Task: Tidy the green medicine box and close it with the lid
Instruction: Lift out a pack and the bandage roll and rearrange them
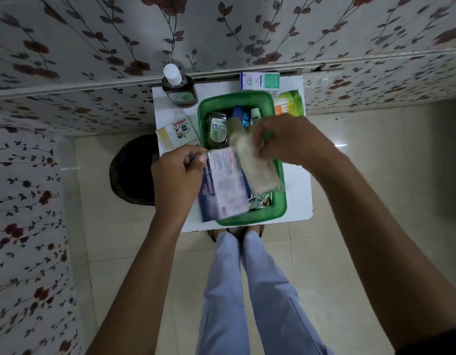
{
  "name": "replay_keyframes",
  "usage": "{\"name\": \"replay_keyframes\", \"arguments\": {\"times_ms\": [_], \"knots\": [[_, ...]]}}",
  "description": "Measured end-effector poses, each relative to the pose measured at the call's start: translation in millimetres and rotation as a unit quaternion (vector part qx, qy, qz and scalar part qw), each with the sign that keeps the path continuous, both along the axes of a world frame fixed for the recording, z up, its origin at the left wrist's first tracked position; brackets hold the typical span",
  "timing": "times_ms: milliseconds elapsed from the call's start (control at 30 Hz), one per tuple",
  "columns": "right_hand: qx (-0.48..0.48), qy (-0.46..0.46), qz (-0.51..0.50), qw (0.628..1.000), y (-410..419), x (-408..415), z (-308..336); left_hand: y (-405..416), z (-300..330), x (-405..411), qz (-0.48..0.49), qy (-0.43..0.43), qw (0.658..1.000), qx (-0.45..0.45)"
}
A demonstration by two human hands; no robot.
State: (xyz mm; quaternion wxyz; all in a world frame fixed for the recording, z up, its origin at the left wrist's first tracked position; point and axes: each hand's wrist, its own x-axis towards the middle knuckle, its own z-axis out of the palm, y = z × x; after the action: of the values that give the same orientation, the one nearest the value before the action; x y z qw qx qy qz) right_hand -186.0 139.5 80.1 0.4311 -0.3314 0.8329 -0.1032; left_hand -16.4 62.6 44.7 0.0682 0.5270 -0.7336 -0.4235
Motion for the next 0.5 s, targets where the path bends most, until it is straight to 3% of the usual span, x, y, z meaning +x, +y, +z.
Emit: {"name": "replay_keyframes", "arguments": {"times_ms": [100,167,333,500], "knots": [[0.085,-0.037,0.1,0.991,7,-8,11,0,-1,9,-0.021,-0.01,1.0,0.021],[0.088,-0.018,0.081,0.993,13,-9,16,0,-3,11,-0.025,-0.016,0.999,0.026],[-0.061,0.112,-0.085,0.988,1,-6,-7,3,-7,5,-0.02,-0.009,1.0,0.008],[-0.082,0.202,-0.022,0.976,-22,2,-42,5,-13,-7,-0.035,0.001,0.999,0.002]]}}
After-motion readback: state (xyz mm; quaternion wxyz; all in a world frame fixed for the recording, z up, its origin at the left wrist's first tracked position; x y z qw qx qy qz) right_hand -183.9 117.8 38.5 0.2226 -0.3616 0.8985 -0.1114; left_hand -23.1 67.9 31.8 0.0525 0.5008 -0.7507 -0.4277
